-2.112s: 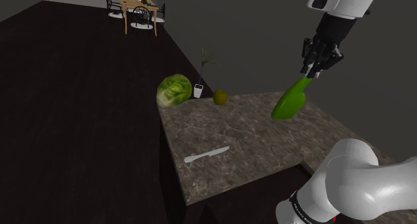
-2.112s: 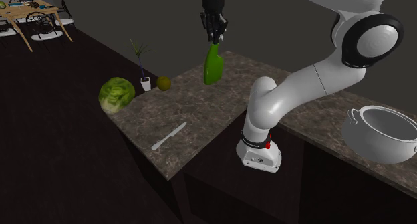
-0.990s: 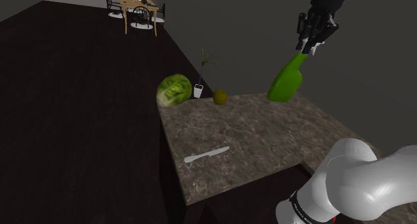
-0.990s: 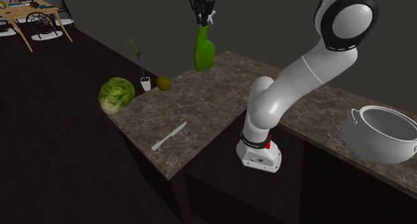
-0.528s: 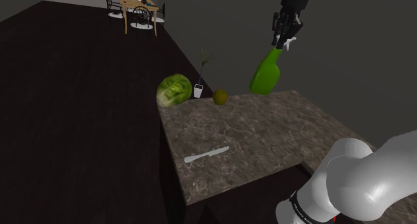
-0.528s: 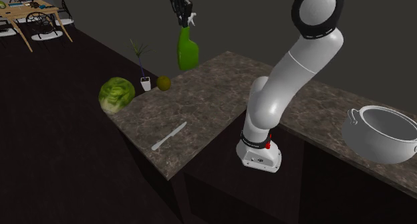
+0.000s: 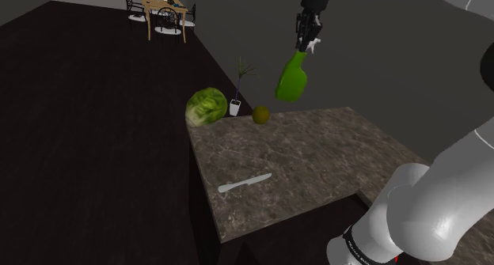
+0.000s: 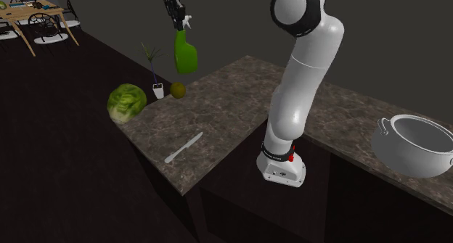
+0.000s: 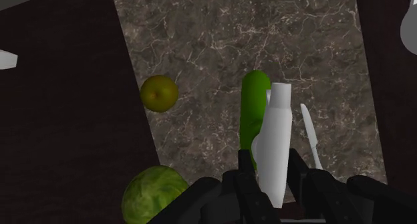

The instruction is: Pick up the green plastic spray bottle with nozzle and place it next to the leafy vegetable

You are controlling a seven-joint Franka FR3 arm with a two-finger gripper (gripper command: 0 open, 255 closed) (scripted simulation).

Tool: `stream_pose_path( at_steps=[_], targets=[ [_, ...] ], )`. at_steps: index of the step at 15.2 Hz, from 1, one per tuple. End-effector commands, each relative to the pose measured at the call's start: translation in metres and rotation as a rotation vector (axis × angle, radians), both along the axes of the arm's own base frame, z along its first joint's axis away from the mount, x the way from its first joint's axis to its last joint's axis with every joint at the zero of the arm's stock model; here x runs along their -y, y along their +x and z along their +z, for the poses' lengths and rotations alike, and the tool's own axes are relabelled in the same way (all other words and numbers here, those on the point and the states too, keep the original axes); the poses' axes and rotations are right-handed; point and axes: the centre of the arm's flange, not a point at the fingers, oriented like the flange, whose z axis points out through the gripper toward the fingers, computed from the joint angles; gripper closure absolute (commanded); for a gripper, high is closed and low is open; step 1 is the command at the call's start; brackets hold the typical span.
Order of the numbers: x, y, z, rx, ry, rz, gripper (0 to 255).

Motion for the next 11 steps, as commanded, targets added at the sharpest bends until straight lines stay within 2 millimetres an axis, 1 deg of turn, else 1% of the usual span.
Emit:
stream_pose_path(
  at_steps=[1,9,10,11],
  targets=[
    [0.001,0.026,-0.004,0.001,-0.001,0.001,255],
    [0.006,0.13,-0.022,0.001,-0.001,0.001,255],
    [0.007,0.142,-0.024,0.001,-0.001,0.001,255],
    [0.007,0.142,-0.029,0.001,-0.001,0.001,255]
  ],
)
